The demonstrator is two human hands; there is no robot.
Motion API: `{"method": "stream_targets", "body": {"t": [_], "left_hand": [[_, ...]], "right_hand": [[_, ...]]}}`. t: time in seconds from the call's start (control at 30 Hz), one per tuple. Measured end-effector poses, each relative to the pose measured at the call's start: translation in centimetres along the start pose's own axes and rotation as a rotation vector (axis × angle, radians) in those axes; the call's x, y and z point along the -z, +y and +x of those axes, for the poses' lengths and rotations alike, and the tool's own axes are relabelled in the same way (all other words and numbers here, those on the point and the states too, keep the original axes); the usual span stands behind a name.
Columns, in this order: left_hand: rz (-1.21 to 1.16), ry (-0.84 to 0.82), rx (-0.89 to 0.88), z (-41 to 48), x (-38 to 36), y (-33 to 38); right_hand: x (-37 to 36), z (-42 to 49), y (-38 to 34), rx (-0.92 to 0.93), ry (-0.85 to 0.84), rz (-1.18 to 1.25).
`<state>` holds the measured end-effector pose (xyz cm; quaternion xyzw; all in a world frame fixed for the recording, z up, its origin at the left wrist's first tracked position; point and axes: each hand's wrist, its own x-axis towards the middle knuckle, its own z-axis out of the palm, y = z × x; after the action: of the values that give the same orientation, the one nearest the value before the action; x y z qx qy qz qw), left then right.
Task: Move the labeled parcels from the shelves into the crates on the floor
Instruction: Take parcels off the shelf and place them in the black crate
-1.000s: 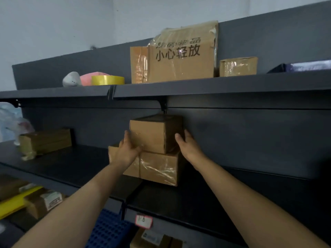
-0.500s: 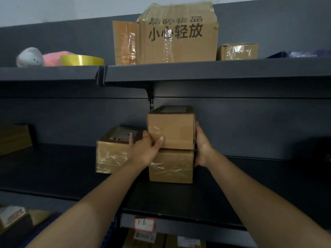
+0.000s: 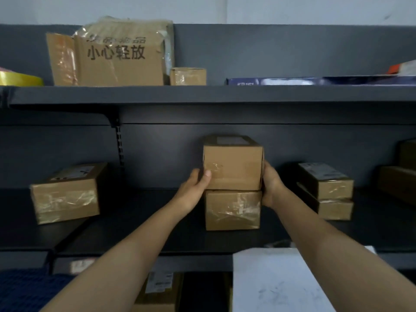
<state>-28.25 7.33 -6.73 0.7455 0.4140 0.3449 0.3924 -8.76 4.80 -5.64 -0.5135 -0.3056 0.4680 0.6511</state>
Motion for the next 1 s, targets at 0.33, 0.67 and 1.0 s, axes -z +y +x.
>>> {"method": "stream_targets", "body": {"t": [0.33, 0.67, 1.0], "left_hand": [[-0.654, 0.085, 0.223, 0.4, -4.0, 6.2], [-0.798, 0.680, 0.266, -1.6, 2.2, 1.5], [-0.696, 0.531, 0.372, -2.3, 0.9, -4.0]], "right_hand": [[3.6, -4.3, -4.5, 0.156, -0.036, -0.217], [-1.2, -3.1, -3.3, 0.353, -0.207, -0.854], [4.2, -0.6, 1.4, -0.075, 0.172, -0.336]]}}
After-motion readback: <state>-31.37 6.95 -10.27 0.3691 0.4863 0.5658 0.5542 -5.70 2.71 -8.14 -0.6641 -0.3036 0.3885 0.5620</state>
